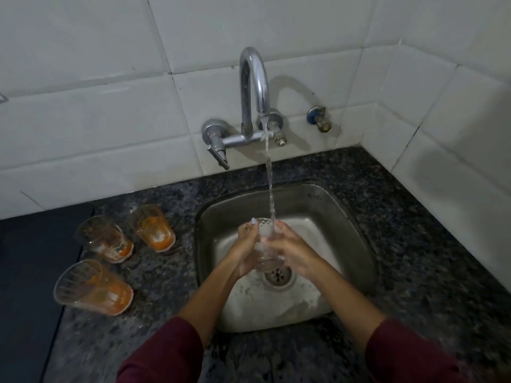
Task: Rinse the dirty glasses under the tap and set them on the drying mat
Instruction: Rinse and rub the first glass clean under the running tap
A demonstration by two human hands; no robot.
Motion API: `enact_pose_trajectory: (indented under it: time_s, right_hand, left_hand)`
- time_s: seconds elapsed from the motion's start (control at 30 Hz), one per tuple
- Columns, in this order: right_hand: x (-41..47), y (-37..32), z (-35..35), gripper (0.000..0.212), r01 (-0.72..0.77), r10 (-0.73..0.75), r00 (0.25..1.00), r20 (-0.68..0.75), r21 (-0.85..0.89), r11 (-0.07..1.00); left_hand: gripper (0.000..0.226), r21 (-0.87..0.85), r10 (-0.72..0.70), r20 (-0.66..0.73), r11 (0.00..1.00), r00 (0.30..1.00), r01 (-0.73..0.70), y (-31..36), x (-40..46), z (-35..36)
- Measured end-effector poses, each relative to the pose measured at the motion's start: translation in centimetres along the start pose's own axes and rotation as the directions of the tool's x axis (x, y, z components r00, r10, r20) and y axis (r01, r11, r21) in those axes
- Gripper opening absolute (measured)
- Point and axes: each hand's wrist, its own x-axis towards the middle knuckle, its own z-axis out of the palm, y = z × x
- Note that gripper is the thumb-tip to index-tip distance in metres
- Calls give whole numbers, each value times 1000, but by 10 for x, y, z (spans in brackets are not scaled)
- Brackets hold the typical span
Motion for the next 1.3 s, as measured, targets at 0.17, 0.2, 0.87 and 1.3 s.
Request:
enact_pose_trajectory:
  time_s: [0.17, 0.2, 0.87, 1.3]
  right_hand:
    - [0, -10, 6, 108, 198, -252, 968, 9, -644, 739]
    - [-2, -10, 7, 108, 238, -320, 946, 44, -766, 597]
    - [-8, -38, -3, 117, 141, -327, 944, 48, -953, 267]
    - [19, -13, -13, 62, 75, -157, 941, 298, 268, 960]
  left_hand:
    - [28, 219, 161, -75, 965, 984, -141, 24, 4, 13]
    - [26, 344, 215, -66, 922, 974, -180, 28, 6, 13]
    - [21, 518, 451, 179, 712, 874, -474, 48, 4, 9]
    - [13, 524, 534, 325, 585, 780, -619, 68, -11, 3]
